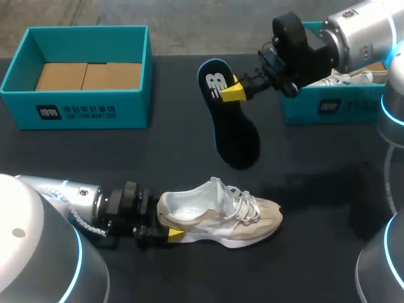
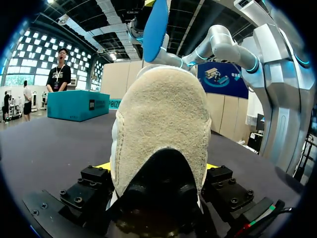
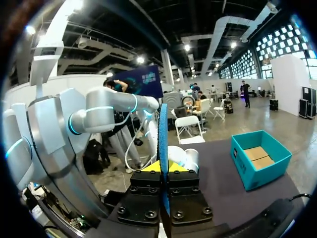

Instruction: Take the shoe out of the shoebox, open the shoe tongue, remove and reinsert the insole, then place the shoe into the shoebox

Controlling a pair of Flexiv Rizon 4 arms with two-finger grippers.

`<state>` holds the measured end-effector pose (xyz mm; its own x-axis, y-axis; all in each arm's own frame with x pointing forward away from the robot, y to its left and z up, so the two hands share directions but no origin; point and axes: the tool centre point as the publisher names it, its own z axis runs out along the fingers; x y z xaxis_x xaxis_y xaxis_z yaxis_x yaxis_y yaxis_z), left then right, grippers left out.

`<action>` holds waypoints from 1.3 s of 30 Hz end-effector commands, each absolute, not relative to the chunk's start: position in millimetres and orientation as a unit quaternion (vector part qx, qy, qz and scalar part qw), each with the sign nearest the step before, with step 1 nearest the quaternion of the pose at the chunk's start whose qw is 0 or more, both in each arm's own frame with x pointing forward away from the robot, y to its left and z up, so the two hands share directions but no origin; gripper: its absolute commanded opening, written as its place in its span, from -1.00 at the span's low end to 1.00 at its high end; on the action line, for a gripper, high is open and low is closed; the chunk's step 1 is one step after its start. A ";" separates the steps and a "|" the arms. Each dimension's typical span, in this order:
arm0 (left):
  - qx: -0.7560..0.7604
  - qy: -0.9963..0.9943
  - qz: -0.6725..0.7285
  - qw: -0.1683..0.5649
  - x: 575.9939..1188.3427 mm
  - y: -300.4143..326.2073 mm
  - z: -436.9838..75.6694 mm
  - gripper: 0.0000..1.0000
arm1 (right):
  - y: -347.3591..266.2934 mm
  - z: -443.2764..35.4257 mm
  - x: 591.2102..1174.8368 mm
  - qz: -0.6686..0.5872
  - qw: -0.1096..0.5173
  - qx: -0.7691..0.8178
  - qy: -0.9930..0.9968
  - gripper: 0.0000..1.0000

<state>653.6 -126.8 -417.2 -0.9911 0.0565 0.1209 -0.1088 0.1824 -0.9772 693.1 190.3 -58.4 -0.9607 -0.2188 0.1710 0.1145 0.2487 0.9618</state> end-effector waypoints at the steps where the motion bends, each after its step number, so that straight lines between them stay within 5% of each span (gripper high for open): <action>1: 0.017 -0.766 0.639 0.065 654.2 -126.2 -419.7 -1.00 | 170.8 -50.4 690.8 -0.631 0.131 0.028 -0.764 -1.00; 13: 0.017 -0.766 0.639 0.065 654.2 -126.2 -419.7 -1.00 | 144.9 11.4 693.8 -0.620 0.127 -0.014 -0.775 -1.00; 39: 0.017 -0.766 0.639 0.065 654.2 -126.2 -419.7 -1.00 | 125.1 32.3 654.3 -0.657 0.109 -0.071 -0.742 -1.00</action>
